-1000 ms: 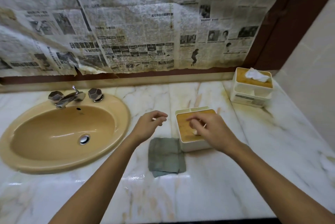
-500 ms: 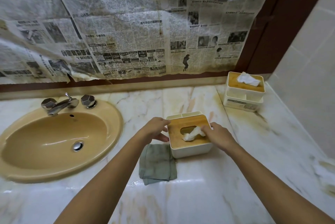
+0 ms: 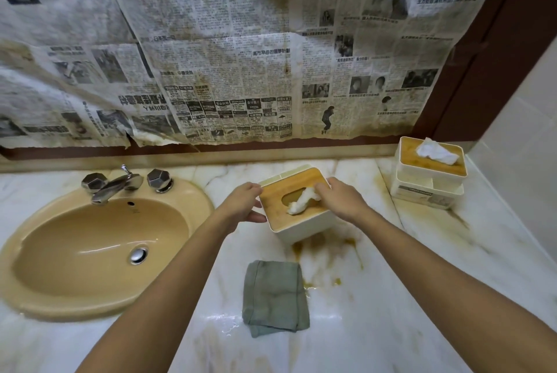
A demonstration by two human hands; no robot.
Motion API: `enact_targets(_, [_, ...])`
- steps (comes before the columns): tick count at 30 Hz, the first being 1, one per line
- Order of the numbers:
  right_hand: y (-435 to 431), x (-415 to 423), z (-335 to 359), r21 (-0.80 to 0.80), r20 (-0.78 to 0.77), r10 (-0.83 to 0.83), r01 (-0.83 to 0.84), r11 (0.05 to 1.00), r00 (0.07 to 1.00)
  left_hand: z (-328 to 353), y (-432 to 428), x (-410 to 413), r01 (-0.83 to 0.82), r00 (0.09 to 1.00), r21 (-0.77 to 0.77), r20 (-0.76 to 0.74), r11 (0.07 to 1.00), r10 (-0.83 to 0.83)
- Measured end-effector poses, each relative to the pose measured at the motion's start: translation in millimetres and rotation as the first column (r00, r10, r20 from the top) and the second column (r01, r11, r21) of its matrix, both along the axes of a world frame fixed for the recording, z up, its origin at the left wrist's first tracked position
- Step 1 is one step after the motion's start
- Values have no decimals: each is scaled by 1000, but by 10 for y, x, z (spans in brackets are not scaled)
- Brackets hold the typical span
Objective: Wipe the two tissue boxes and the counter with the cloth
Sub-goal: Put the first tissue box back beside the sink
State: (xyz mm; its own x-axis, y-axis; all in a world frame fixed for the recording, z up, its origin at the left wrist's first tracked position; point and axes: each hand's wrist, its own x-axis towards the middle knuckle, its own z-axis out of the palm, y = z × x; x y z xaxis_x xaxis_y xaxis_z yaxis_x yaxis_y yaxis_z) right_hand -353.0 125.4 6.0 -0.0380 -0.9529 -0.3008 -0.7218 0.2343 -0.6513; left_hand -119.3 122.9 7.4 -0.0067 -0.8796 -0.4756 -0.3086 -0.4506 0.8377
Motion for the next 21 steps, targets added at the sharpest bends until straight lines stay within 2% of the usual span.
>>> enact_targets(5, [-363,333,-111,37,-4,106,-105,994,994,-128,-122,316,-61,998,55,6,997,60])
enact_targets(11, [-552,619,-283,77,44,120,-123,989,992,-234,-228,592,-88,996,86,21,992,86])
enact_targets(18, [-699,643,-414,91,144,100,-114,989,984,-242,-364,722,-57,998,145,-16,988,60])
enact_targets(21, [-702,599,-438,109,202,39,-62,992,979,-153,-442,781,31,998,184,55,983,-42])
